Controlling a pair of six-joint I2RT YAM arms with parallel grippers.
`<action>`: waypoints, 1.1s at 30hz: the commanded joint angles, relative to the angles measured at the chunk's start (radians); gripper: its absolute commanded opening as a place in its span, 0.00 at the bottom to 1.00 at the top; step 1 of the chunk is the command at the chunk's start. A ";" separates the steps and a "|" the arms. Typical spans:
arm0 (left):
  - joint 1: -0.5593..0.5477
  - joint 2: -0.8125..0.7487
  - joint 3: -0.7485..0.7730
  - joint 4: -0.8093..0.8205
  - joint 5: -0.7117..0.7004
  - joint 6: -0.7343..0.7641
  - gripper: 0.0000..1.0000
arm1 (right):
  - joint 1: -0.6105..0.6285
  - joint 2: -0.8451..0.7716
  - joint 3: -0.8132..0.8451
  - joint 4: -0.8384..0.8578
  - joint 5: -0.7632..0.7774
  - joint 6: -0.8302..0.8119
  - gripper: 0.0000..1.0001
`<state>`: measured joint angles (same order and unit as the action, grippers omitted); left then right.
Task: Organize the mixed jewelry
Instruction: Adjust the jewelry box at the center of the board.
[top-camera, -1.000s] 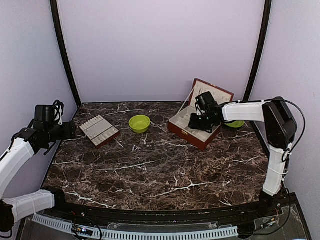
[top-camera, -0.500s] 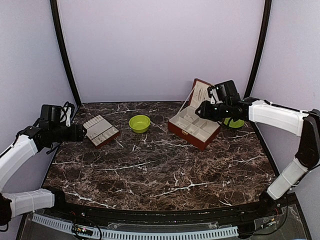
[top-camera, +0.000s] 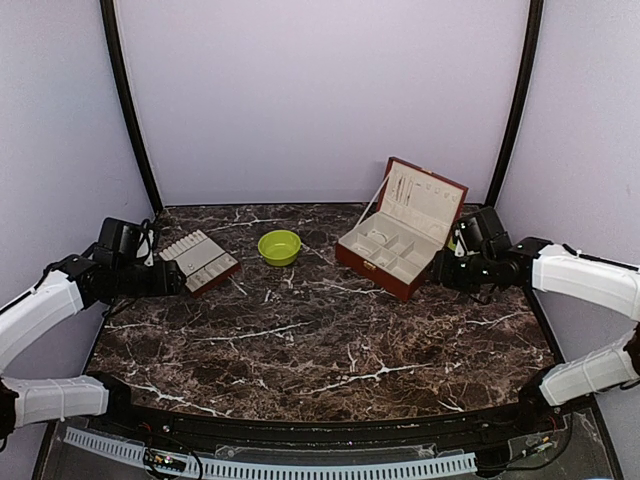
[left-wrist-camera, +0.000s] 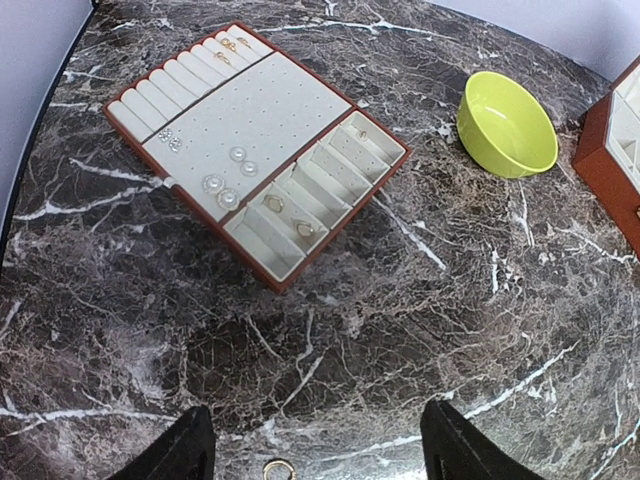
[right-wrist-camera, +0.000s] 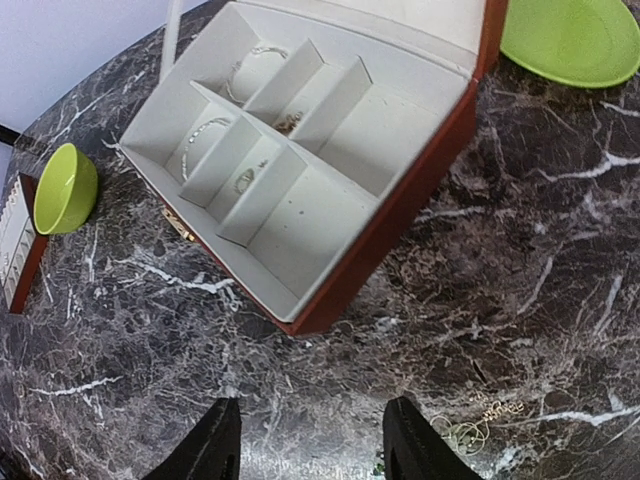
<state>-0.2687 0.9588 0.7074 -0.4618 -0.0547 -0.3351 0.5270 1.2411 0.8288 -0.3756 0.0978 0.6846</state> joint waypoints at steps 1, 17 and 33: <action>-0.004 -0.056 -0.016 -0.036 -0.006 -0.062 0.73 | -0.005 -0.006 -0.038 0.034 0.023 0.038 0.54; -0.005 -0.127 -0.029 -0.094 0.005 -0.117 0.74 | -0.004 0.287 0.149 0.051 0.137 0.048 0.55; -0.004 -0.139 -0.040 -0.085 0.002 -0.113 0.76 | -0.002 0.468 0.195 0.153 0.121 -0.028 0.35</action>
<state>-0.2687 0.8391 0.6731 -0.5312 -0.0452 -0.4480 0.5274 1.6859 1.0023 -0.2737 0.2161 0.7071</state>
